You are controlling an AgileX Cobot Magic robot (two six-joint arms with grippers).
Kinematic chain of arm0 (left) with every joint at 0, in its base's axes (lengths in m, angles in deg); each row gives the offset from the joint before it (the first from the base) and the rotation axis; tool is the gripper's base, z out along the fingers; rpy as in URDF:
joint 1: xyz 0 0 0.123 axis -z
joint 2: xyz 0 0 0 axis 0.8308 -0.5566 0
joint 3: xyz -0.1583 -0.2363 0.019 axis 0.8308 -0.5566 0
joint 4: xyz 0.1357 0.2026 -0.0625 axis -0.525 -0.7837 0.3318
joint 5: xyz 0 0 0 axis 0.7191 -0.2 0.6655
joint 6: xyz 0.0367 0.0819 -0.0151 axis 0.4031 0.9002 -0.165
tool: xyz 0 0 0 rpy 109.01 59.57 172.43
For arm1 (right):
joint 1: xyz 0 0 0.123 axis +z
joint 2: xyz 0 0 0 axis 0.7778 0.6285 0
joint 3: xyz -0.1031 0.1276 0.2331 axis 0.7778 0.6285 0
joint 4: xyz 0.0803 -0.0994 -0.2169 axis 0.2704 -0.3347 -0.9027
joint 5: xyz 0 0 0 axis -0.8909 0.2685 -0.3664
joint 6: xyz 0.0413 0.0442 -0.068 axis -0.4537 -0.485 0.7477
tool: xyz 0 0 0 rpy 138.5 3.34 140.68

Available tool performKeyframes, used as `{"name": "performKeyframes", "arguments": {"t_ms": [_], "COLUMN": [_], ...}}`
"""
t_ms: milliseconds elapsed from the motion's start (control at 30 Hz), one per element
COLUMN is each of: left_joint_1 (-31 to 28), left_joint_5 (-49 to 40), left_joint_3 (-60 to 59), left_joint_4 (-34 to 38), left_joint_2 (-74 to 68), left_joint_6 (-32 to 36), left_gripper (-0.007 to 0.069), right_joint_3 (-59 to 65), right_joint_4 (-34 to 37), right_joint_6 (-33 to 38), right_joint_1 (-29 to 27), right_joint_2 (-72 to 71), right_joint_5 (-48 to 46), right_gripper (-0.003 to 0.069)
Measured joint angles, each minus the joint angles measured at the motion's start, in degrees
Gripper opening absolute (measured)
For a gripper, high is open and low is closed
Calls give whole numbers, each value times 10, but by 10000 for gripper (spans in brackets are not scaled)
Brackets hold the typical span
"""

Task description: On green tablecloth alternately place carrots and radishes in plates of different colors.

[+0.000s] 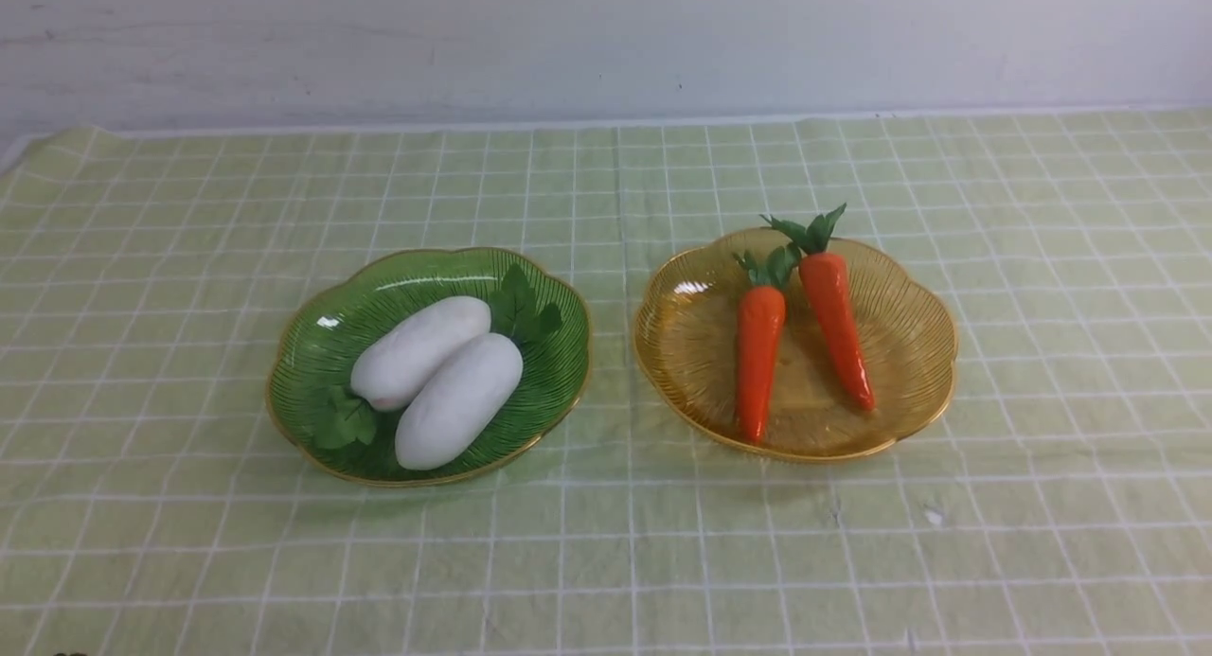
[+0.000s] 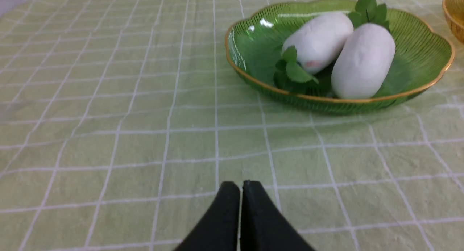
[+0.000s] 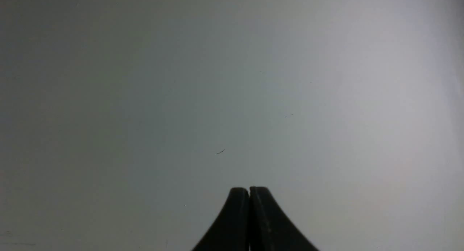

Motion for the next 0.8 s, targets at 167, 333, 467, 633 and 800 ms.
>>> {"name": "performKeyframes", "arguments": {"t_ms": [167, 333, 467, 633, 800], "left_joint_1": [0, 0, 0, 0, 0], "left_joint_5": [0, 0, 0, 0, 0], "left_joint_3": [0, 0, 0, 0, 0], "left_joint_4": [0, 0, 0, 0, 0], "left_joint_2": [0, 0, 0, 0, 0], "left_joint_6": [0, 0, 0, 0, 0], "left_gripper": [-8, -8, -8, -8, -8], "right_joint_3": [0, 1, 1, 1, 1], "right_joint_4": [0, 0, -1, -1, -1], "right_joint_6": [0, 0, 2, 2, 7], "right_joint_1": [0, 0, 0, 0, 0], "right_joint_2": [0, 0, 0, 0, 0], "right_joint_5": [0, 0, 0, 0, 0], "right_gripper": [-15, -15, -15, -15, -15]}}
